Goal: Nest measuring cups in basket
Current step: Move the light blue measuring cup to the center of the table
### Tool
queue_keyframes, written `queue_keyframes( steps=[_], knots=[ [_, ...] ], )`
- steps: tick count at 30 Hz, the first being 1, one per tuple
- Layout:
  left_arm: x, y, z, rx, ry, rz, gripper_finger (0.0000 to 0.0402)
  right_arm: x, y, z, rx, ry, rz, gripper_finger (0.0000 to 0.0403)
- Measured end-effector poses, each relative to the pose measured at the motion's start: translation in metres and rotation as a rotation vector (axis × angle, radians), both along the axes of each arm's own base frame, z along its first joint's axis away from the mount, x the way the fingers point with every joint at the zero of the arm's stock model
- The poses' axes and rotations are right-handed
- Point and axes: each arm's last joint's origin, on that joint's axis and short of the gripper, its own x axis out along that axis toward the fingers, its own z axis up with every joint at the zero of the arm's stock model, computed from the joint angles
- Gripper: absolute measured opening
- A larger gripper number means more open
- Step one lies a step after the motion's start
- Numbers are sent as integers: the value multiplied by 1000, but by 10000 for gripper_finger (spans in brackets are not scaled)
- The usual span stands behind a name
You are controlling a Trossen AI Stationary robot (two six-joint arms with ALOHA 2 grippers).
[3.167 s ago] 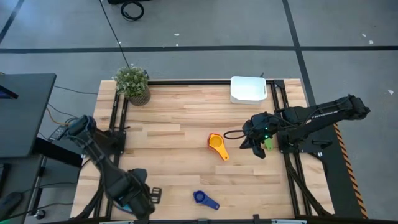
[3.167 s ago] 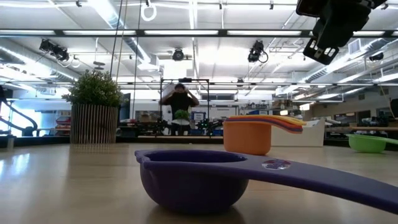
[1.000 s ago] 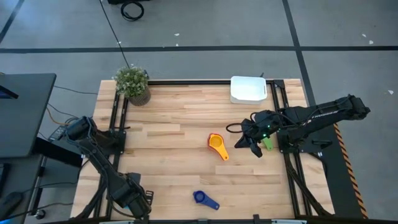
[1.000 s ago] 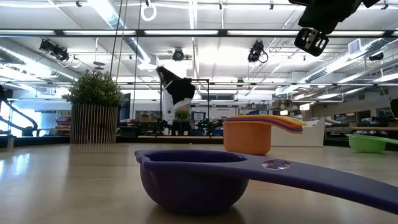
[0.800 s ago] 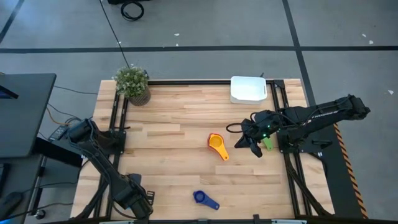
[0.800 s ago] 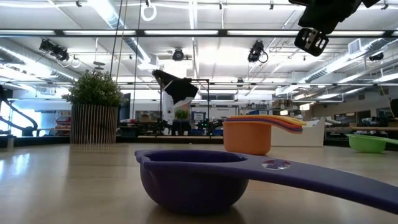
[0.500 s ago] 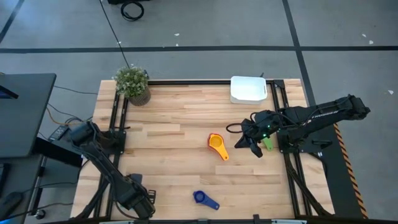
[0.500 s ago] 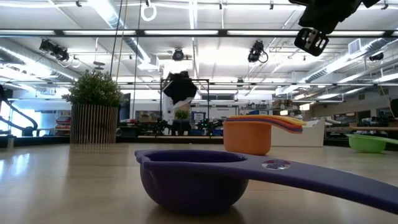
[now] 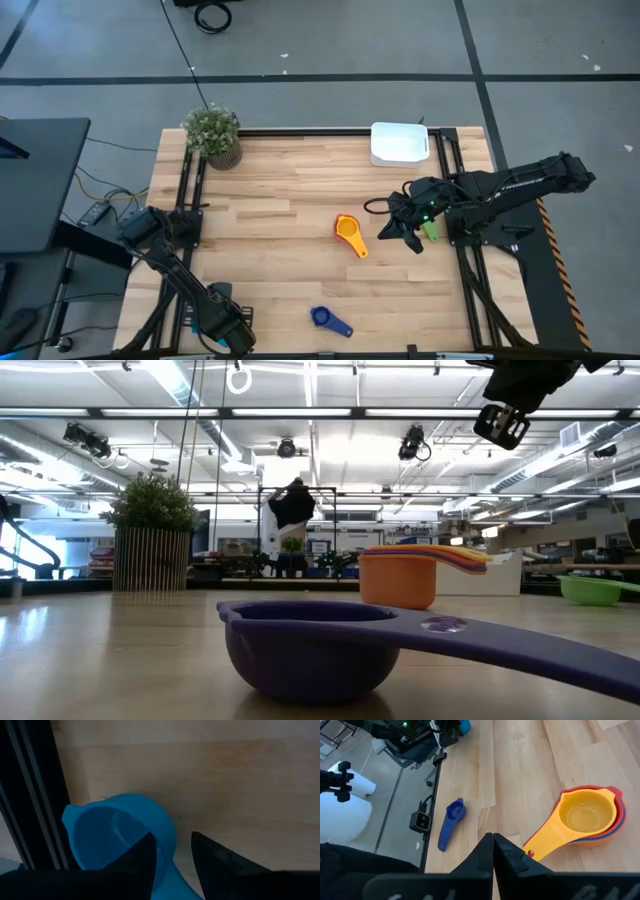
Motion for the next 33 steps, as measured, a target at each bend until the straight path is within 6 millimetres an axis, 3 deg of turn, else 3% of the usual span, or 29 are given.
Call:
queue_keyframes(
  steps=[3, 8, 14, 24, 28, 33],
  knots=[
    [-1, 0, 0, -5, 11, -3, 106, 0, 0, 0, 0, 0, 0, 9],
    [-2, 0, 0, -13, 20, -29, 21, 0, 1, 1, 15, -12, 20, 9],
    [4, 0, 6, -39, 2, -36, 15, -1, 2, 21, 15, -49, 66, 9],
    [46, 16, 79, -144, -227, -106, 14, -23, -5, 95, -240, -87, 70, 9],
    [70, 31, 102, -199, -278, -166, 14, -36, -11, 119, -370, -76, 5, 9],
    [103, 59, 129, -222, -382, -123, 14, -49, -17, 137, -467, -56, -83, 9]
  ],
)
